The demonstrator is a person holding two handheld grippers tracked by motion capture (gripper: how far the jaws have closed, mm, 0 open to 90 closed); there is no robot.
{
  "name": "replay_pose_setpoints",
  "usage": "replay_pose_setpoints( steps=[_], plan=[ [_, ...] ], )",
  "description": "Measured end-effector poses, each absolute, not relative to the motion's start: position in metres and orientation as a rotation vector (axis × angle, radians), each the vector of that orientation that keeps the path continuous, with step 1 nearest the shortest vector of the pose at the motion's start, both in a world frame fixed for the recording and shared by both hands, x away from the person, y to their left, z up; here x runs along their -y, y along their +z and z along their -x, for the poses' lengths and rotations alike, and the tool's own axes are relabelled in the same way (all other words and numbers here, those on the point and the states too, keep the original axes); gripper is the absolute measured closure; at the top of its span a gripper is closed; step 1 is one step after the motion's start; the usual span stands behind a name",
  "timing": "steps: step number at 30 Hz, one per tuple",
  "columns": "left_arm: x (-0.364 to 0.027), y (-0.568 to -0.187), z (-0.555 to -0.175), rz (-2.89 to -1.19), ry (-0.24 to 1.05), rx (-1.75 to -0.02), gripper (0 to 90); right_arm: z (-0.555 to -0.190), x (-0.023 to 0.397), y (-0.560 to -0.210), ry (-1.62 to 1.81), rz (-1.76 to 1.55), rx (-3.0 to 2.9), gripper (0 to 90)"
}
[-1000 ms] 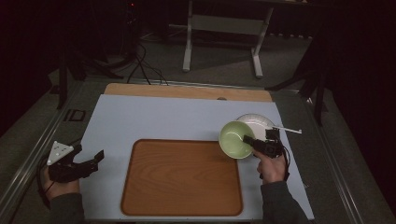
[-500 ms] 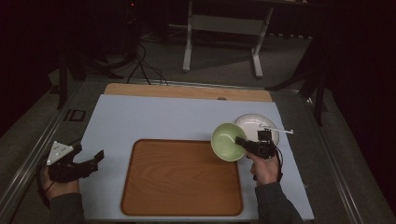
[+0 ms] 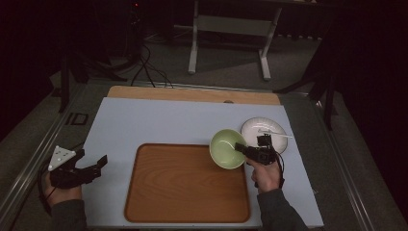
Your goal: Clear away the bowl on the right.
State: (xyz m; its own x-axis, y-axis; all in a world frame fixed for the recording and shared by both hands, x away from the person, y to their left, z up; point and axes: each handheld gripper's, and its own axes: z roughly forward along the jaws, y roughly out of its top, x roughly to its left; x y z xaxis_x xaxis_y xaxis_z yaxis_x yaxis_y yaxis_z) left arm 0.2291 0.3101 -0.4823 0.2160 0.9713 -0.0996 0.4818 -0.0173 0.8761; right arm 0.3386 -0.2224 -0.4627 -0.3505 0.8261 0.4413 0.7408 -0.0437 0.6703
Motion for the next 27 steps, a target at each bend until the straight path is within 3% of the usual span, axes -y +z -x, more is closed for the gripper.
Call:
replay_pose_setpoints(
  steps=[27],
  plan=[
    [-0.309,-0.483,-0.230,-1.638,0.709,-1.394,16.1,-0.331,0.197,-0.466,1.364,-1.675,-2.208,82.7]
  ],
)
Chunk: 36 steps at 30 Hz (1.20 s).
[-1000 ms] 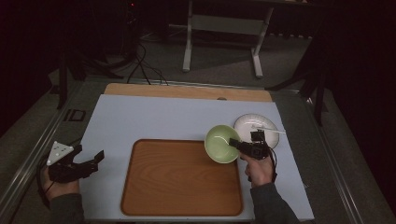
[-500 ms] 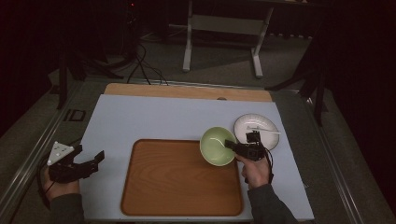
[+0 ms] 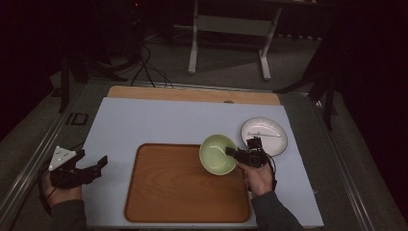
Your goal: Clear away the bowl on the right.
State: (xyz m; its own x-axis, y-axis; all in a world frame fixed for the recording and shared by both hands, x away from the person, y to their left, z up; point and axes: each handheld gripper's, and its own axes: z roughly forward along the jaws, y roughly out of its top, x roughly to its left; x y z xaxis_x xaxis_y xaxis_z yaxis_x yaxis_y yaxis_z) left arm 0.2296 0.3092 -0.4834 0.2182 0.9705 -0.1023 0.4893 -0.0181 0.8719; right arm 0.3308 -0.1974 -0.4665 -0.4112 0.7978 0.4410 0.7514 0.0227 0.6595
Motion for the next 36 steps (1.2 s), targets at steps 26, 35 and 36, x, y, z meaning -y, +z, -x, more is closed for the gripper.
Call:
replay_pose_setpoints(
  steps=[26,35,36],
  plan=[
    [-0.309,-0.483,-0.230,-1.638,0.710,-1.394,16.1,-0.319,0.159,-0.478,1.298,-1.576,-2.368,82.6],
    [-0.310,-0.483,-0.229,-1.634,0.713,-1.393,16.1,-0.316,0.148,-0.487,1.251,-1.556,-2.412,82.5],
    [-0.310,-0.483,-0.229,-1.634,0.713,-1.393,16.1,-0.316,0.148,-0.487,1.251,-1.556,-2.412,82.5]
  ],
)
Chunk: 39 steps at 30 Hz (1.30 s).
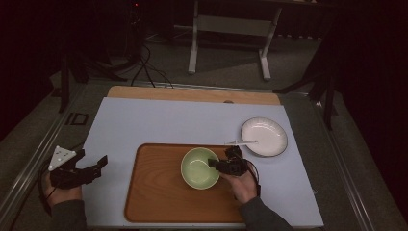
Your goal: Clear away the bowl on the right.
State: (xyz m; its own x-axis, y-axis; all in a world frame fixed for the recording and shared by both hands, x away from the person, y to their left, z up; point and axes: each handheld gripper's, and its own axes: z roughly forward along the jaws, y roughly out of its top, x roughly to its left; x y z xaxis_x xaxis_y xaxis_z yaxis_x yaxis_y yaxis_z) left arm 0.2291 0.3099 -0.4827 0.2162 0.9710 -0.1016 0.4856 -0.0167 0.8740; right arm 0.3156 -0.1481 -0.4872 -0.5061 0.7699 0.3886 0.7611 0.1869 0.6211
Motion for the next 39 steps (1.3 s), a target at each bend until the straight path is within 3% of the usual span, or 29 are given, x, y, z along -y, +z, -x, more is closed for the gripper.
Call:
replay_pose_setpoints(
  steps=[39],
  plan=[
    [-0.311,-0.482,-0.227,-1.620,0.720,-1.397,16.2,-0.309,0.127,-0.510,1.139,-1.528,-2.538,82.9]
  ],
)
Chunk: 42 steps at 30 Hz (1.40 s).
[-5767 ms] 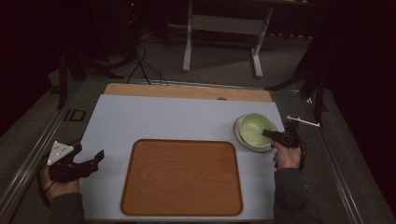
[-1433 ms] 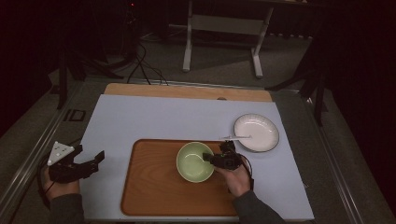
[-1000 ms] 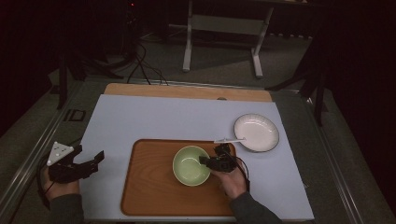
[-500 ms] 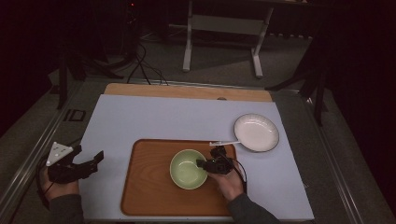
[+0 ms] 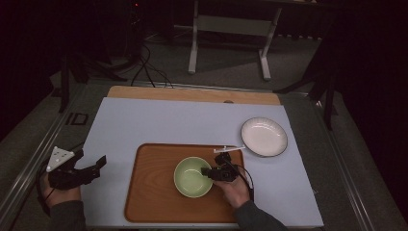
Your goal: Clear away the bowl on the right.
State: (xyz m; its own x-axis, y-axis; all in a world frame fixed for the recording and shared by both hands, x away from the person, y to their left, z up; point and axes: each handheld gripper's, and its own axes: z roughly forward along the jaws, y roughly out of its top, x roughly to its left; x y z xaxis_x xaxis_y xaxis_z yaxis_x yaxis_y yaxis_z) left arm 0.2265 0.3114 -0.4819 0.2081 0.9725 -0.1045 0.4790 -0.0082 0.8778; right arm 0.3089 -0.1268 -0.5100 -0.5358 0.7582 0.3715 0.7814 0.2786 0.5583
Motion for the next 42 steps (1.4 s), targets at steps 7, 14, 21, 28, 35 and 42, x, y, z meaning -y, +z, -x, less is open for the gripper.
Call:
replay_pose_setpoints(
  steps=[7,14,21,28,35,42],
  plan=[
    [-0.311,-0.482,-0.227,-1.623,0.720,-1.396,16.2,-0.308,0.126,-0.512,-1.094,1.503,2.492,83.1],
    [-0.312,-0.482,-0.226,-1.621,0.721,-1.397,16.2,-0.306,0.123,-0.512,-1.079,1.484,2.518,82.6],
    [-0.312,-0.482,-0.226,-1.620,0.720,-1.397,16.2,-0.303,0.119,-0.512,-1.080,1.454,2.565,76.0],
    [-0.312,-0.482,-0.226,-1.619,0.722,-1.399,16.2,-0.303,0.125,-0.507,-1.137,1.447,2.572,64.9],
    [-0.312,-0.482,-0.226,-1.621,0.722,-1.399,16.2,-0.297,0.130,-0.493,-1.262,1.412,2.670,58.2],
    [-0.313,-0.481,-0.226,-1.613,0.725,-1.404,16.2,-0.293,0.145,-0.483,-1.353,1.372,2.690,52.2]
  ],
)
